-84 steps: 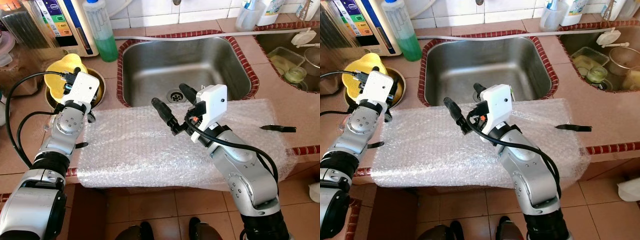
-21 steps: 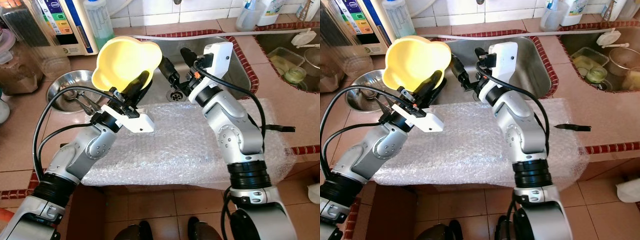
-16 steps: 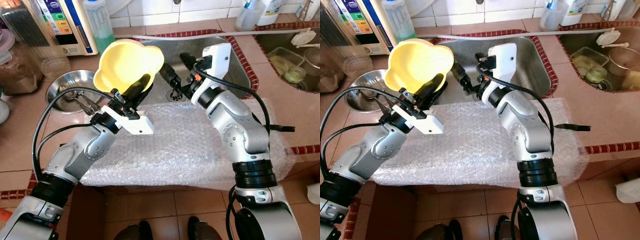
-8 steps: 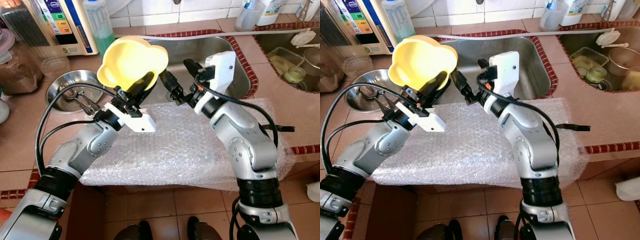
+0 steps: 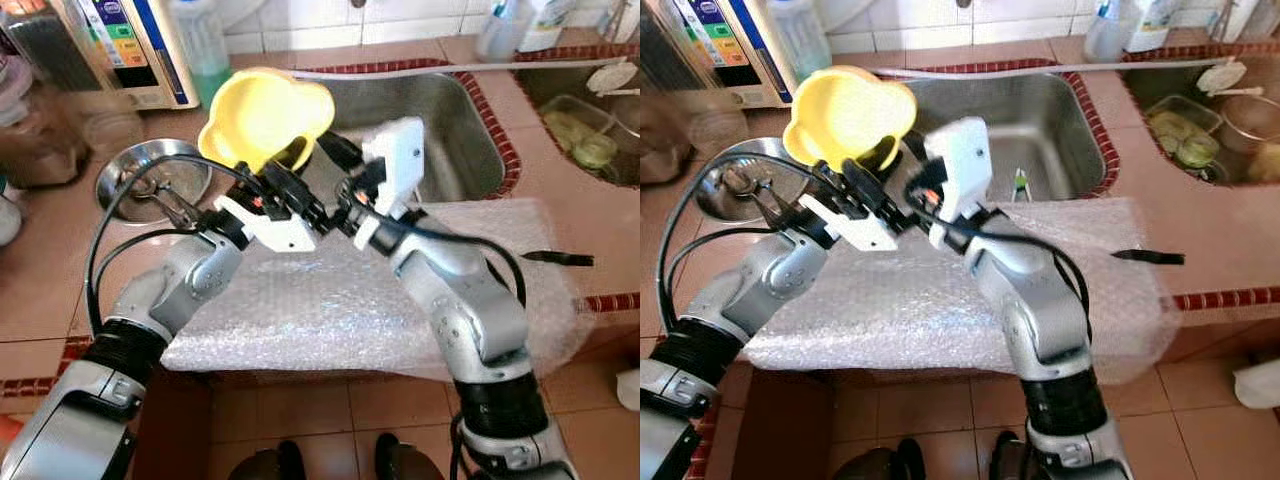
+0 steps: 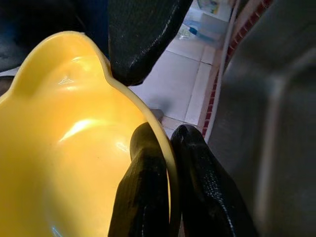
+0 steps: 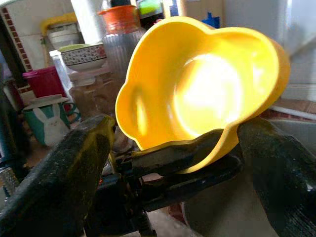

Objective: Kitchen organization

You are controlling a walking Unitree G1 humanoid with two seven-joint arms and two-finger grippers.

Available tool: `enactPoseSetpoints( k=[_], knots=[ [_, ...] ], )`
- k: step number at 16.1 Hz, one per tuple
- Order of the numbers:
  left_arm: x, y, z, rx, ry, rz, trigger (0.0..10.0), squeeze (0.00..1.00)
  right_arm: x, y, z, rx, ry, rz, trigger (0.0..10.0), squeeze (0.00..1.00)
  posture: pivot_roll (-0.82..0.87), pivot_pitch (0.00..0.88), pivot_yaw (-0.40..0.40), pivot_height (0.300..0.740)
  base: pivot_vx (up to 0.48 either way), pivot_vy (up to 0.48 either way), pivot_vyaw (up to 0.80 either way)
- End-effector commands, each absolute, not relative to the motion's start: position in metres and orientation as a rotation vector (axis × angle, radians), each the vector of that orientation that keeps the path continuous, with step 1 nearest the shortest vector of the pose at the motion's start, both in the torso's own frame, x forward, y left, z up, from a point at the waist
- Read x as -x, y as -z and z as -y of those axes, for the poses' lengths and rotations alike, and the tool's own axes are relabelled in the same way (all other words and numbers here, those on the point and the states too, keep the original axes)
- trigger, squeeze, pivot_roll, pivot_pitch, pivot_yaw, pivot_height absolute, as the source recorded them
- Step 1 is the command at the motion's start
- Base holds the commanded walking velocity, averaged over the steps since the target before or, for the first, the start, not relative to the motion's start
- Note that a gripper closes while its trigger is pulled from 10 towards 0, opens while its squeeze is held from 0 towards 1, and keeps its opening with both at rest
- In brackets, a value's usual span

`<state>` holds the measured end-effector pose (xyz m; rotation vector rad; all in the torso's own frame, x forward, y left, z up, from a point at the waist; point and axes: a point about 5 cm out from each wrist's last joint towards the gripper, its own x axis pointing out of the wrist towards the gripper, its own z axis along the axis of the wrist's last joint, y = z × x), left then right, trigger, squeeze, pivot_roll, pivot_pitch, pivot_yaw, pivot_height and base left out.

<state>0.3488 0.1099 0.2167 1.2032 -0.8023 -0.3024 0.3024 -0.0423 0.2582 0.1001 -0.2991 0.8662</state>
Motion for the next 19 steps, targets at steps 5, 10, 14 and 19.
enactPoseSetpoints(
  k=[5,10,14,19],
  knots=[
    [-0.346,-0.211,-0.099,-1.232,0.368,0.814,10.0,0.0,-0.298,-0.274,0.036,-0.046,-0.832,0.433,10.0,0.0,-0.08,0.273,0.088,0.74,0.0,0.0,0.0],
    [-0.357,-0.216,-0.118,-1.258,0.267,0.748,10.0,0.0,-0.306,-0.282,0.054,-0.028,-0.651,0.491,10.0,0.0,-0.07,0.268,0.086,0.74,0.0,0.0,0.0],
    [-0.351,-0.222,-0.113,-1.222,0.262,0.811,10.0,0.0,-0.328,-0.281,0.069,-0.069,-0.55,0.468,10.0,0.0,-0.07,0.269,0.091,0.74,0.0,0.0,0.0],
    [-0.344,-0.225,-0.111,-1.203,0.26,0.872,10.0,0.0,-0.357,-0.275,0.087,-0.11,-0.451,0.405,8.7,0.0,-0.06,0.275,0.09,0.74,0.0,0.0,0.0]
  ],
)
